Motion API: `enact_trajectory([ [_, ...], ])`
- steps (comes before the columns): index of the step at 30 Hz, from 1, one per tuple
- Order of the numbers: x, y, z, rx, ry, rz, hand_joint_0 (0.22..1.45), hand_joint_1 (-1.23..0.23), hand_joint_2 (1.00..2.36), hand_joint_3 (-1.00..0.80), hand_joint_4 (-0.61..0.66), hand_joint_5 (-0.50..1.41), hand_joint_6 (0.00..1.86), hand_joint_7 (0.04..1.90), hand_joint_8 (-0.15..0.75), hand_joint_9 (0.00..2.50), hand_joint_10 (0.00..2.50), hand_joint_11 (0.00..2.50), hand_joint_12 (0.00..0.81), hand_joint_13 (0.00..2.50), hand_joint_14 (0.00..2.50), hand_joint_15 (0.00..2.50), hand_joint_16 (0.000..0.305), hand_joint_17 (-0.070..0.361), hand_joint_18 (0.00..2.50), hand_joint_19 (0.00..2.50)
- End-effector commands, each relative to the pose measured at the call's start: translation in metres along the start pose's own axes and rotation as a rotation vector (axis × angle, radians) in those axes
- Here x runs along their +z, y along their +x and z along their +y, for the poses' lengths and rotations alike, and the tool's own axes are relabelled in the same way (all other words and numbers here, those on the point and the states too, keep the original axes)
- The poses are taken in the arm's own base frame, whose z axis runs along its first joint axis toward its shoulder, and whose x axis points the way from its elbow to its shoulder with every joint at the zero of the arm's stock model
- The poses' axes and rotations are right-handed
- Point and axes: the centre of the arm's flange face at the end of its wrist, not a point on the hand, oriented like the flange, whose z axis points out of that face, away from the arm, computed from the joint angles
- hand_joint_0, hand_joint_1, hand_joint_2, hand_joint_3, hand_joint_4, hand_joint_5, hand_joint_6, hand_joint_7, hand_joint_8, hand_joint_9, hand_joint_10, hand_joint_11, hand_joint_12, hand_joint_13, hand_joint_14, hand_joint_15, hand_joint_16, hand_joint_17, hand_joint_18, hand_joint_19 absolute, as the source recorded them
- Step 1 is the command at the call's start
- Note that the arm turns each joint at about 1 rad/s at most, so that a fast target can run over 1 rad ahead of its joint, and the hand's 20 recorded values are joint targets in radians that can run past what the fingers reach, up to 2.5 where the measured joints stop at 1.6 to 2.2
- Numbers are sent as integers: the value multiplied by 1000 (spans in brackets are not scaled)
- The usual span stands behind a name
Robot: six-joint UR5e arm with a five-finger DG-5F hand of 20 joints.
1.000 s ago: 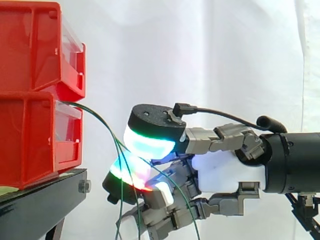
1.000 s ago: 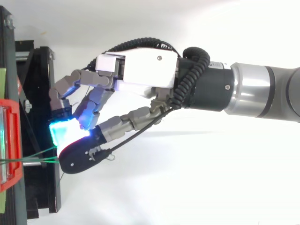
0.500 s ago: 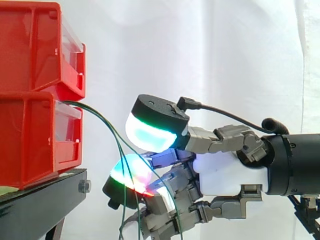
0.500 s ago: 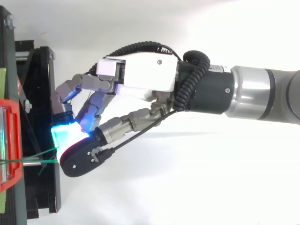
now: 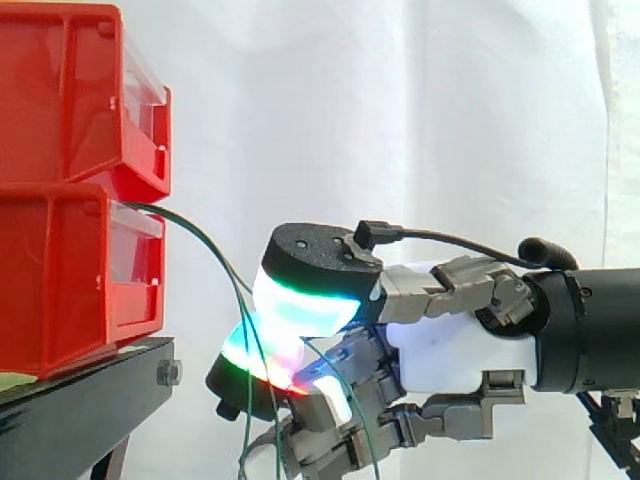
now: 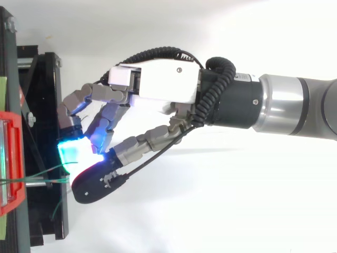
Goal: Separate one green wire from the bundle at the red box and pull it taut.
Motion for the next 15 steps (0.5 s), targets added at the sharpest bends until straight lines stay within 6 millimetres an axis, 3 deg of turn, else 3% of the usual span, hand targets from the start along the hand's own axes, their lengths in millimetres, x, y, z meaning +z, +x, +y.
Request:
enact_trajectory([
  [1,0,-1,0,0,-1,-1,612,-721,1022,-191,117,-190,878,1276,313,1122,24,856,330,933,18,474,44,99,712,455],
  [8,0,0,0,8,4,1,589,-599,1017,-241,173,-183,839,1213,316,1107,24,792,339,915,18,463,46,103,692,467],
  [10,-1,0,-1,18,14,0,560,-590,1008,-412,187,-174,798,1187,321,1101,24,779,344,918,16,461,47,105,701,462],
  [15,-10,-2,6,11,65,7,537,-592,1000,-500,190,-169,777,1165,321,1094,23,768,345,915,16,451,48,107,706,456],
])
